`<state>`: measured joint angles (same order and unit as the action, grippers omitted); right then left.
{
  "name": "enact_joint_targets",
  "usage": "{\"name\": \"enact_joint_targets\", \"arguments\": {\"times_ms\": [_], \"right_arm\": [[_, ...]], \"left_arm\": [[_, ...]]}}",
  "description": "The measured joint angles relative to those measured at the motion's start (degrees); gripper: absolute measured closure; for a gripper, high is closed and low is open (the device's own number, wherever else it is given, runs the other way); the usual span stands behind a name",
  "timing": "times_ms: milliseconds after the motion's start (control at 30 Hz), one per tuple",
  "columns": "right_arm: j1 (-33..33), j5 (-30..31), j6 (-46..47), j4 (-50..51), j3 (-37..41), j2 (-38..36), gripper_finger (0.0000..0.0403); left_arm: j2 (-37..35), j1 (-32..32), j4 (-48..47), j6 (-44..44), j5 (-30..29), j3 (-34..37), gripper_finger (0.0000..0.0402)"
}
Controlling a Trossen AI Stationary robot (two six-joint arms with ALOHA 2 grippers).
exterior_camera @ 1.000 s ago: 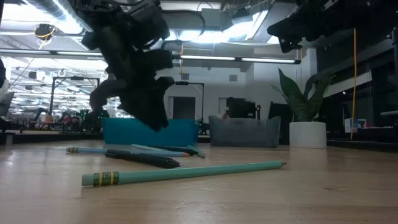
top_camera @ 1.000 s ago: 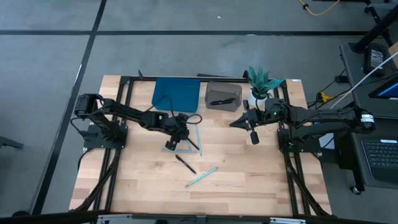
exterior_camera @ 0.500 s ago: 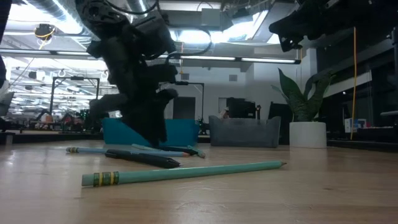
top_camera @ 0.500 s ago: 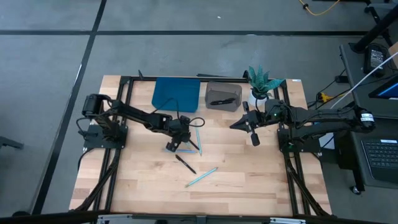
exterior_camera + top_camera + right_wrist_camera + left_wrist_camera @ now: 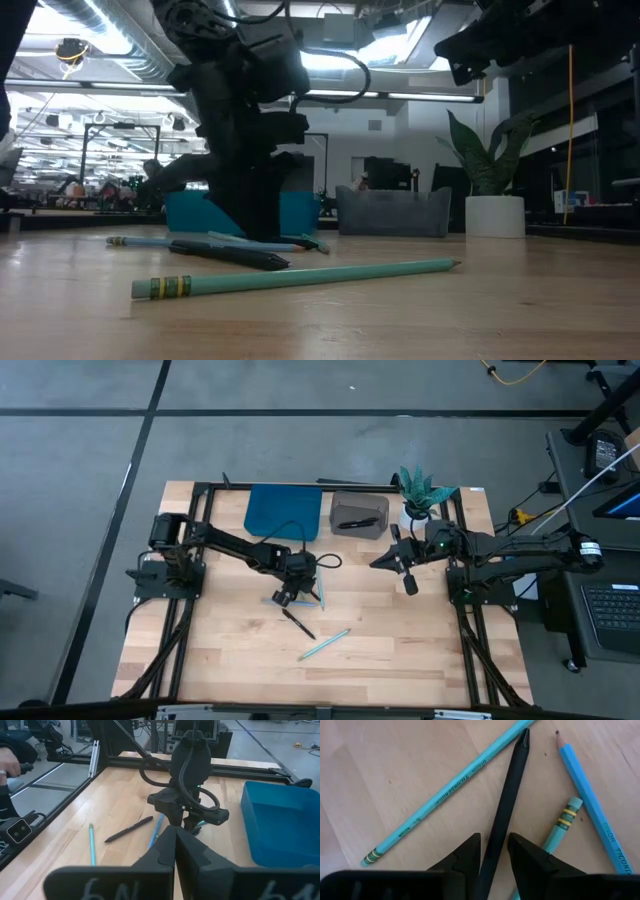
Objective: Sort pens & pencils
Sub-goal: Put the black pen into the black bin
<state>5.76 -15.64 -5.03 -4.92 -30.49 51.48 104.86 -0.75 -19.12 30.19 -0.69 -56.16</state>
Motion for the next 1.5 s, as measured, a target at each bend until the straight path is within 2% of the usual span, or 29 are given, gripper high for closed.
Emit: {"name": "enact_joint_targets", "arguments": {"times_ms": [367,600,1000,1133,1500], "right_arm": [[-0.2,0.0,0.0,0.2,0.0,0.0,0.0395],[-1.9,0.0,0.0,0.3,0.0,0.0,0.0395],[-4.0,0.0,0.1,0.7,0.0,0.0,0.0395],[-4.1,0.0,0.1,1.6,0.0,0.0,0.0395],[-4.1,1.5,0.1,3.2,0.0,0.0,0.0395]], "left_arm": [[0.1,-1.3,-1.0,-3.2,3.3,0.1,0.0312],[0.1,-1.2,-1.5,-4.7,3.5,0.1,0.0383],[-0.5,-1.0,-0.5,-6.0,3.2,0.4,0.0385],[-2.5,-0.6,-1.2,-6.1,2.9,0.6,0.0385],[-14.5,-0.2,-2.8,-7.3,3.0,0.5,0.0386]]}}
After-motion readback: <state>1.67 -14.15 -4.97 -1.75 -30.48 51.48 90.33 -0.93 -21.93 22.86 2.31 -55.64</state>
